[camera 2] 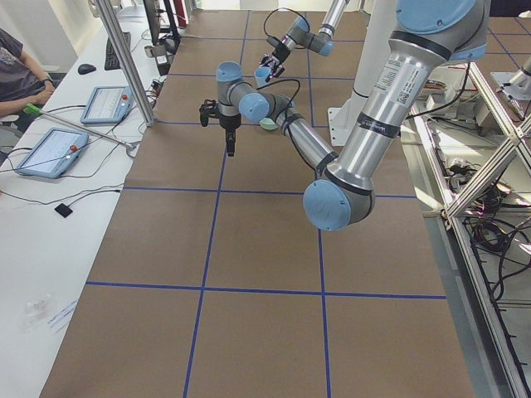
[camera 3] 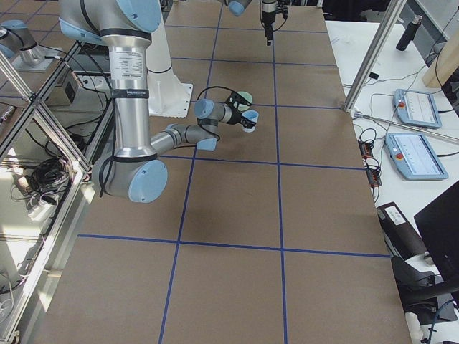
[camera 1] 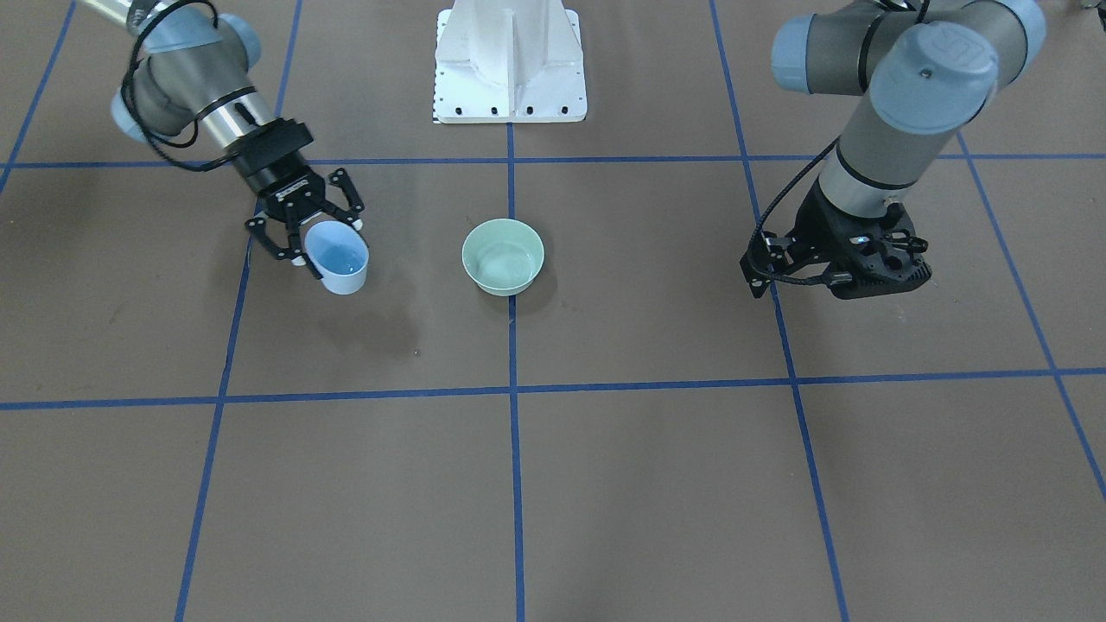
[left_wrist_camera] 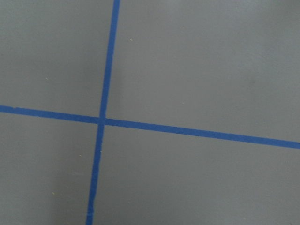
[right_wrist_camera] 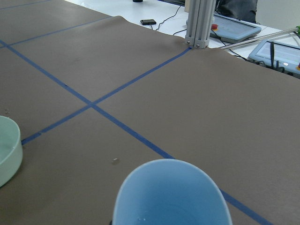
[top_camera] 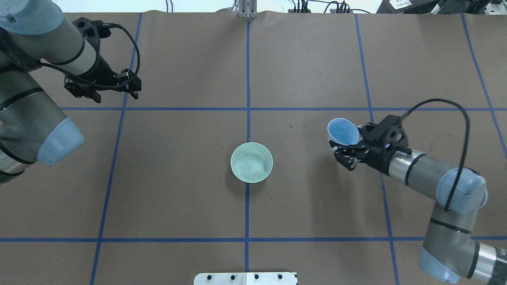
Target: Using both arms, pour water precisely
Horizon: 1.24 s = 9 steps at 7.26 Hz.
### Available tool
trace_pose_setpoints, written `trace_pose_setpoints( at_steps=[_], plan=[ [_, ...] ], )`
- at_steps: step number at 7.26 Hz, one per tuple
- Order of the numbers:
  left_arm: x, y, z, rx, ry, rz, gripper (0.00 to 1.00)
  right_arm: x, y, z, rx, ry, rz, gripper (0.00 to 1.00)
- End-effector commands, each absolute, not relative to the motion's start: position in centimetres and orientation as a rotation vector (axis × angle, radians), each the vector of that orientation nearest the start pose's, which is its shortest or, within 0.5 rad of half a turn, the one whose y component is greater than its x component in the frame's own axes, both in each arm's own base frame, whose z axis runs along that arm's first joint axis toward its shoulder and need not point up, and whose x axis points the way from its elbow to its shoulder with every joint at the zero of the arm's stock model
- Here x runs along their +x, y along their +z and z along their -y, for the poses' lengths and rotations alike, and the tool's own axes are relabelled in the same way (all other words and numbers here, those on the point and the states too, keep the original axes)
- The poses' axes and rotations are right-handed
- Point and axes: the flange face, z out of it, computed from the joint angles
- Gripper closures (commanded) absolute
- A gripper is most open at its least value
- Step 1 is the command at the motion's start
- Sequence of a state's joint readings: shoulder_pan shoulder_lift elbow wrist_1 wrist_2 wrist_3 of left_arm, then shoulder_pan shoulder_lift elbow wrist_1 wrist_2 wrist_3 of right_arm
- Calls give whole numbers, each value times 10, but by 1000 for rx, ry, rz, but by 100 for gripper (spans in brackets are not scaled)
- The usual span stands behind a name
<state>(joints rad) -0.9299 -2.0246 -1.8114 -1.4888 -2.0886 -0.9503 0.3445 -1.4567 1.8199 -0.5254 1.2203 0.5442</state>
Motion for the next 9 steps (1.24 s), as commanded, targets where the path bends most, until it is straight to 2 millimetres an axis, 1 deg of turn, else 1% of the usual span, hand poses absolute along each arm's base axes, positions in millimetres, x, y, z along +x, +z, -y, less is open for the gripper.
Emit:
trace_pose_setpoints(
  at_steps=[1, 2, 3, 4, 5, 7, 9],
  plan=[
    [292, 328, 564, 63, -121, -749, 0, -477, 292, 291, 1073, -377, 815, 70],
    [292, 335, 564, 58, -117, -742, 1, -484, 297, 286, 1045, -411, 772, 70],
    [289, 341, 564, 63, -96, -735, 1, -494, 281, 286, 1011, -447, 721, 70],
    [286, 346, 564, 60, -97, -730, 0, -507, 257, 287, 969, -486, 674, 70],
    [286, 345, 564, 62, -96, -731, 0, -517, 245, 285, 928, -522, 657, 70],
    [286, 350, 563, 57, -98, -727, 0, -526, 252, 283, 887, -569, 589, 70],
    [287, 352, 562, 52, -96, -725, 0, -534, 230, 285, 873, -630, 517, 70]
  ],
)
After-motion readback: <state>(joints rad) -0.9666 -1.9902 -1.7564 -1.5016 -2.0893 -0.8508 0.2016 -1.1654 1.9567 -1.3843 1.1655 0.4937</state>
